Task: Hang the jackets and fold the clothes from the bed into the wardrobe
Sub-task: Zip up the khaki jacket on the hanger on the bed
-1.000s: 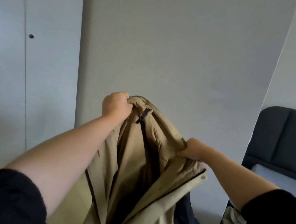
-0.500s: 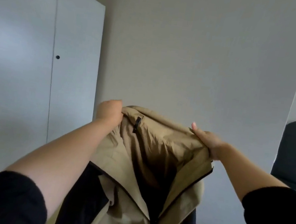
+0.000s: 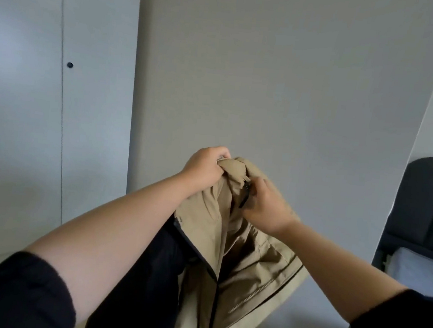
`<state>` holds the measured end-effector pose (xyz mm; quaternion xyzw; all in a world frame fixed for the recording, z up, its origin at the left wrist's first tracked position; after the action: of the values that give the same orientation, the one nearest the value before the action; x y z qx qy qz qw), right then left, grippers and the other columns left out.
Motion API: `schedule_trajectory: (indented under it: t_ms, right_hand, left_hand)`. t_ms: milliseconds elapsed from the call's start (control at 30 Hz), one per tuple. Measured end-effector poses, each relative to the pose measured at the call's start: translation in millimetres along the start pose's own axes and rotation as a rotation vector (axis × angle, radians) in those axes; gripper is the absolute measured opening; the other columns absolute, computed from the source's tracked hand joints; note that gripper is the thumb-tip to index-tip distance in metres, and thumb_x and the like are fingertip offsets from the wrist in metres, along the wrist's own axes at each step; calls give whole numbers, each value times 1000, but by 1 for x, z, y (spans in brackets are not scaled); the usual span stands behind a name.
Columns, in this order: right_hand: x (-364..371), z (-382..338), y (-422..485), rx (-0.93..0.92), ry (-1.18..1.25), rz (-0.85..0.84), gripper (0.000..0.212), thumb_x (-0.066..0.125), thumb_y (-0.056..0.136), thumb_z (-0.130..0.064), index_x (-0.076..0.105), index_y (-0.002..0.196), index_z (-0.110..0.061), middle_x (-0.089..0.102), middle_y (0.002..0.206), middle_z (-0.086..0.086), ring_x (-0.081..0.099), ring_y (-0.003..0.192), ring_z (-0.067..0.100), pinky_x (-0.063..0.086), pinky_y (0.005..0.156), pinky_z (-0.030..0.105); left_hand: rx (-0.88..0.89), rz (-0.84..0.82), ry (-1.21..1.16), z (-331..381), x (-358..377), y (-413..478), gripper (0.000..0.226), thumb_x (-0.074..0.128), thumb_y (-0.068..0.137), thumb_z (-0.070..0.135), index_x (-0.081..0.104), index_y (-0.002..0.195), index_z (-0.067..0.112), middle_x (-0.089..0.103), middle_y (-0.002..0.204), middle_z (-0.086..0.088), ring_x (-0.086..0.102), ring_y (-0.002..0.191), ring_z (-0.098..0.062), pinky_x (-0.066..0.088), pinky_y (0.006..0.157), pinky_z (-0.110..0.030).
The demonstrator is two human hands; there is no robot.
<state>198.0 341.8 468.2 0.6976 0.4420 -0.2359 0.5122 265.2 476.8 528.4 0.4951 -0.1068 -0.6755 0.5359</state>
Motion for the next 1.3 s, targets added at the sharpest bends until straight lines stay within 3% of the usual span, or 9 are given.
schedule_trajectory:
  t_ms: [267, 367, 500, 700, 800, 933, 1033, 1133, 1300]
  right_hand:
    - [-19, 3, -5, -68, -75, 302, 58, 60, 72, 4, 54, 128, -3, 50, 127, 16, 43, 118, 35, 38, 101, 41]
    - [-20, 2, -4, -92, -65, 302, 17, 60, 70, 6, 64, 83, -3, 56, 102, 14, 47, 99, 34, 40, 84, 37]
    - [-24, 12, -2, -44, -104, 244, 38, 58, 72, -2, 31, 55, -21, 41, 68, -2, 42, 77, 27, 27, 60, 32]
    - [-44, 23, 1, 21, -343, 165, 15, 50, 70, -2, 41, 73, -14, 47, 74, 1, 47, 73, 29, 31, 58, 32]
    - [-45, 18, 3, -34, -630, 123, 18, 50, 71, -1, 39, 77, -14, 50, 76, 4, 48, 73, 30, 28, 60, 31]
    - [-41, 30, 3, 69, -764, 24, 19, 47, 79, -3, 35, 88, -15, 39, 66, -1, 43, 65, 24, 27, 47, 27]
    - [-35, 38, -3, 155, -830, -73, 17, 50, 82, -8, 47, 97, -17, 49, 75, 0, 54, 76, 25, 38, 57, 30]
    - [-31, 62, -13, 299, -869, -158, 15, 51, 85, -10, 57, 97, -18, 52, 78, 1, 55, 80, 24, 41, 61, 30]
    - [-33, 102, -26, 482, -773, -252, 5, 47, 87, -15, 46, 82, -17, 43, 73, 0, 51, 77, 23, 44, 65, 33]
  left_hand:
    - [152, -150, -58, 28, 10, -2, 38, 34, 71, -15, 55, 81, 16, 61, 80, -1, 52, 78, -17, 37, 67, -26]
    - [164, -178, -46, 31, 12, -2, 37, 34, 71, -15, 55, 81, 14, 60, 79, -1, 51, 76, -15, 36, 67, -27]
    - [166, -140, 36, 26, 15, -6, 34, 36, 72, -14, 52, 80, 15, 58, 75, 1, 51, 75, -19, 36, 64, -30]
    - [440, -98, 912, 23, 28, -19, 29, 48, 75, -1, 40, 96, 18, 56, 74, -2, 52, 65, -28, 27, 54, -30]
    - [468, -130, 947, 16, 43, -23, 25, 54, 79, 4, 41, 96, 17, 46, 67, 1, 47, 60, -24, 25, 52, -28]
    - [228, -222, 841, -7, 50, -16, 18, 53, 82, 8, 42, 84, 21, 59, 82, -2, 55, 74, -25, 32, 58, -27]
    - [-69, -260, 788, -37, 51, -14, 20, 50, 79, 8, 59, 92, 20, 63, 97, -3, 58, 87, -26, 37, 65, -27]
    - [-42, -238, 863, -39, 57, -19, 21, 52, 78, 10, 61, 94, 21, 65, 100, -3, 61, 93, -27, 37, 65, -27]
    - [-443, -423, 660, -68, 61, -29, 10, 45, 83, 14, 55, 78, 13, 58, 74, -2, 54, 59, -21, 39, 56, -23]
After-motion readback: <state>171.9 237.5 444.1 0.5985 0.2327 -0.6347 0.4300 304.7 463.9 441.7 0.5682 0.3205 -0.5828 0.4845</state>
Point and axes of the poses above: each hand's wrist, its own y-axis towards the middle knuckle, its own x-axis out of the palm, z = x × y, the point moved 9 cm from there along y, towards the middle knuckle
